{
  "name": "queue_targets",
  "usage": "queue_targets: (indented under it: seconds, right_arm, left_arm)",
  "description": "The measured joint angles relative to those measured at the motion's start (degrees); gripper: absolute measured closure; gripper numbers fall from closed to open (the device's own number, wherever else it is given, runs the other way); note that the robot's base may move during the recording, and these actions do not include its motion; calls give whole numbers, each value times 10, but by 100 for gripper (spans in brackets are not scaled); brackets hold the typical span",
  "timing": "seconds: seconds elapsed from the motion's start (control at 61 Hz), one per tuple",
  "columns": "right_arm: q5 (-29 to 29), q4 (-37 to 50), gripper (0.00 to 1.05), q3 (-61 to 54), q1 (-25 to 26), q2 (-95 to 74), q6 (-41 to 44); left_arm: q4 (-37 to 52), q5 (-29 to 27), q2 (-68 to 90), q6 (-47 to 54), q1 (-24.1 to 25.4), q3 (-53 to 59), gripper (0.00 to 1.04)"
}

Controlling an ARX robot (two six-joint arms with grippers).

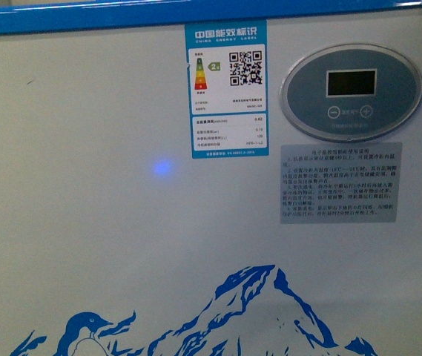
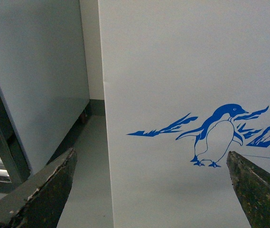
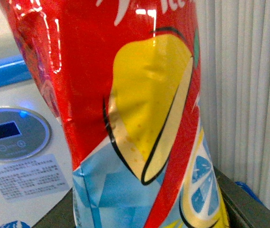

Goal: Put drink in fridge

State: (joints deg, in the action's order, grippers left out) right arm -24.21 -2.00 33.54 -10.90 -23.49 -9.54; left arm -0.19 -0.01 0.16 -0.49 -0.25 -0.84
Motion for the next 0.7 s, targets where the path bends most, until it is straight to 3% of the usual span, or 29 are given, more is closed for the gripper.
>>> queue_targets:
  seconds: [0.131, 0.23, 0.377, 0.705]
  right_arm:
    - [-1, 23, 57, -11, 3, 0, 19]
    - [27, 23, 57, -13, 45, 0, 22]
    - [25, 39, 57, -14, 80, 3, 35]
    - [30, 30, 57, -16, 52, 11, 35]
  left_arm:
    - [0, 0, 0, 0, 0, 0, 8]
    - [0, 0, 0, 0, 0, 0, 8]
    - [0, 0, 0, 0, 0, 0, 8]
    - [0, 0, 0, 0, 0, 0, 8]
